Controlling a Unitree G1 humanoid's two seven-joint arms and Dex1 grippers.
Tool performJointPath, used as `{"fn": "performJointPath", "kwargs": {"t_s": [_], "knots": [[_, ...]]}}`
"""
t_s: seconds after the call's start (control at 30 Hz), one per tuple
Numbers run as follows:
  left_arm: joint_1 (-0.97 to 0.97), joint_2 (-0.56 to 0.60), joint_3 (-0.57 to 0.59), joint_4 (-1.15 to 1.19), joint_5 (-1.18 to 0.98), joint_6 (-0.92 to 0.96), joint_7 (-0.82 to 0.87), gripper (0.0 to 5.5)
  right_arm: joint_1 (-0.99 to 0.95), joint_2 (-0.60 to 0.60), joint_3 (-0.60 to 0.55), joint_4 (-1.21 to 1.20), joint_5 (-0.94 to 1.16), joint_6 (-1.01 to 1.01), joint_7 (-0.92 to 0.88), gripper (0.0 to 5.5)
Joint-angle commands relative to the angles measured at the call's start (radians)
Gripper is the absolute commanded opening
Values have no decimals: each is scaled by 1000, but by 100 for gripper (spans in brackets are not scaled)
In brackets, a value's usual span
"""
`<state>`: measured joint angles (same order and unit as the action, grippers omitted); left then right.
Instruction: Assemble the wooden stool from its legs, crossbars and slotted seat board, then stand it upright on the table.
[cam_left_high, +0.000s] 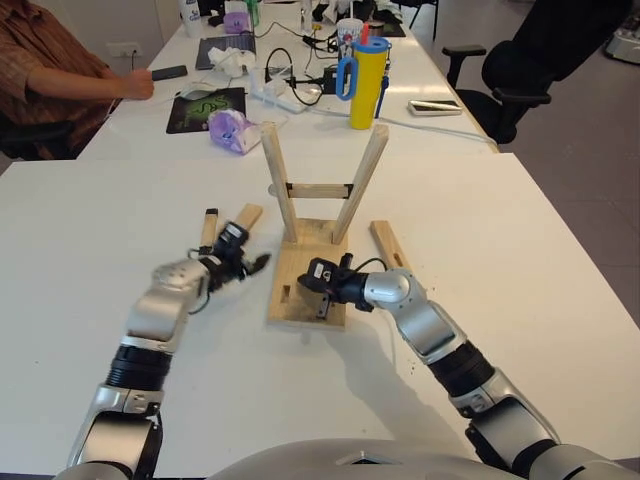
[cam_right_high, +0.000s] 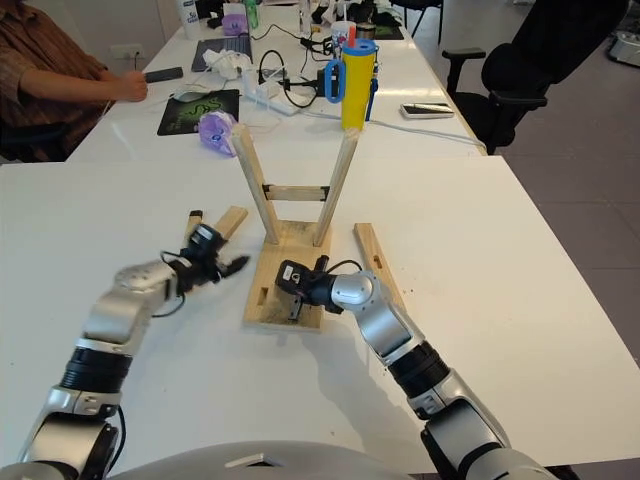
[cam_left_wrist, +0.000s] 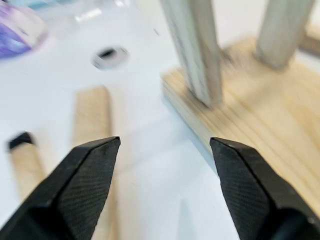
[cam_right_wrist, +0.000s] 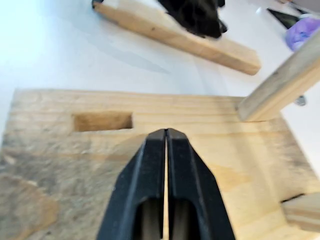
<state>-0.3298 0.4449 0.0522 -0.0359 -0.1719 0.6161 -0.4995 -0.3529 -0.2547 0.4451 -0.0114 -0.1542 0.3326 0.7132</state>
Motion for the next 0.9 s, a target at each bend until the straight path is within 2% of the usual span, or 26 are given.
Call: {"fn": "performJointPath", "kwargs": {"t_s": [0.03, 0.3, 0.53, 0.8, 0.9], "knots": [[-100, 71, 176, 62, -24, 48, 94, 335, 21, -3, -73, -62, 44, -34, -39, 16], [-203, 40, 208, 579, -31, -72, 96, 335, 35, 75, -128, -67, 155, 48, -76, 126], [-281, 31, 205, 836, -32, -174, 77, 335, 32, 102, -143, -54, 176, 78, -127, 231], [-306, 0, 186, 875, -41, -178, 55, 335, 45, 112, -113, -40, 165, 77, -164, 231], [-294, -11, 140, 876, -14, -174, 29, 335, 38, 119, -106, -35, 161, 79, -172, 231]]}}
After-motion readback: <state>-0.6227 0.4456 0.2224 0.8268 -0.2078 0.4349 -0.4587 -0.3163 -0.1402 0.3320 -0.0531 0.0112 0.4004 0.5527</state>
